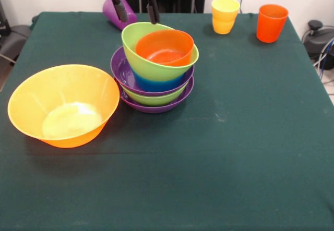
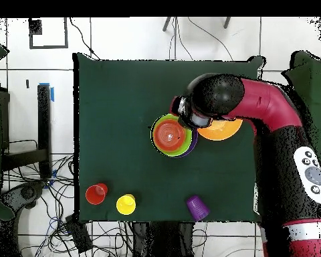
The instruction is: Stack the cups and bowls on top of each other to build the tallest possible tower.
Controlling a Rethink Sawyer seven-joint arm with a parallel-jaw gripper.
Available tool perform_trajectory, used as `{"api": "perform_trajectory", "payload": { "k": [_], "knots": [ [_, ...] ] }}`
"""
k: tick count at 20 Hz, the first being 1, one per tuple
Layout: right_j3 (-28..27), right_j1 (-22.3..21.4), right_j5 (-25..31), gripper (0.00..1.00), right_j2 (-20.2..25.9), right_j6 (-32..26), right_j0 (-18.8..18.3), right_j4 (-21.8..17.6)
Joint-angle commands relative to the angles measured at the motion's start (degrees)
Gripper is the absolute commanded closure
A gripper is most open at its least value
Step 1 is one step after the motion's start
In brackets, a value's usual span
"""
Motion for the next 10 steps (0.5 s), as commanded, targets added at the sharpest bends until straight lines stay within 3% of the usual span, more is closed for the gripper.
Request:
{"api": "perform_trajectory", "payload": {
  "k": [1, 5, 10],
  "knots": [
    [-3.9, 1.0, 5.4, 0.0, 3.9, -17.9, -0.9, -5.0],
    [-6.4, 2.9, 5.3, 0.0, 4.3, -18.5, -0.8, -6.2],
    [-13.6, 7.6, 7.6, 0.0, 5.2, -20.7, 0.1, -8.2]
  ]
}}
